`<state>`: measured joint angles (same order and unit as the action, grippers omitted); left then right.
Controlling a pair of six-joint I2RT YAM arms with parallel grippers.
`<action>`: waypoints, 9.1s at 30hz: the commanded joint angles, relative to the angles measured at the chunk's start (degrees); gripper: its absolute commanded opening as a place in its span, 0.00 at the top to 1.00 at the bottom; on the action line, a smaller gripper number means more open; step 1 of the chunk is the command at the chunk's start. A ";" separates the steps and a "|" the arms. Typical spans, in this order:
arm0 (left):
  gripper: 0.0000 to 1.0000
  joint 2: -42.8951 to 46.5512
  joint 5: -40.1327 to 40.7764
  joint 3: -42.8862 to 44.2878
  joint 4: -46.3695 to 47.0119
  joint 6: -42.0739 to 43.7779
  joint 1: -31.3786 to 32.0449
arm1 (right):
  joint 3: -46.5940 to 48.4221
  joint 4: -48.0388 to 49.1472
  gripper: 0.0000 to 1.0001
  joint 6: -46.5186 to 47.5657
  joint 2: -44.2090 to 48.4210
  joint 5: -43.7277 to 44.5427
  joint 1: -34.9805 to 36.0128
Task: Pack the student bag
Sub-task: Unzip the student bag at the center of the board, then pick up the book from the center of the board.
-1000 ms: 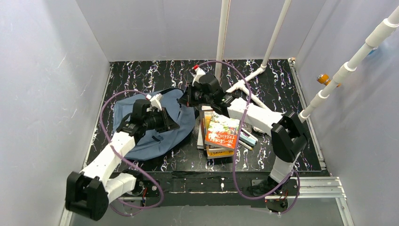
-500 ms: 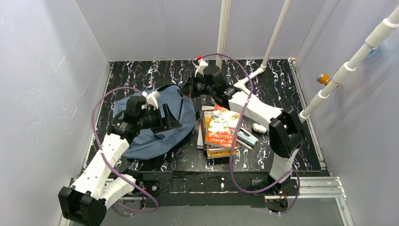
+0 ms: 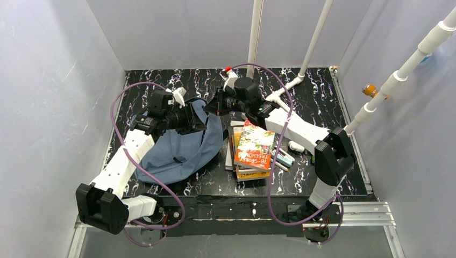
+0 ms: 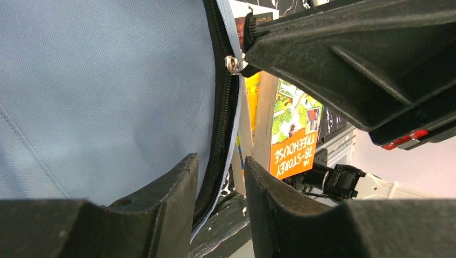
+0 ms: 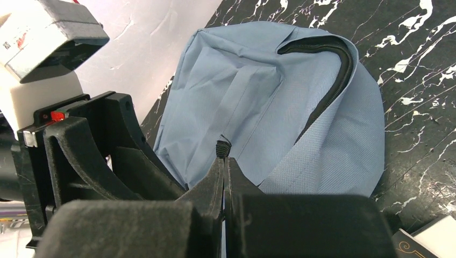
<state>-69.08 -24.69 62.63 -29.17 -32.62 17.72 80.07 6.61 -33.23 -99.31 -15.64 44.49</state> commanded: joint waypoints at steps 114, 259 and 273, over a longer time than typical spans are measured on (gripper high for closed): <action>0.11 11.59 15.87 6.22 -12.52 5.12 10.41 | 30.27 -10.17 0.99 -2.61 -13.95 12.32 2.45; 1.00 -8.13 16.53 11.28 -9.86 26.51 2.51 | -44.55 -12.08 0.06 -7.57 36.22 -11.72 -30.11; 1.00 -7.81 14.41 9.32 -10.34 25.82 2.57 | -43.25 -8.20 0.63 -2.37 35.46 -10.35 -30.69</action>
<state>-77.58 -7.60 71.72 -38.28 -6.24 20.36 32.21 -1.56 -40.64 -63.00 -25.96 14.15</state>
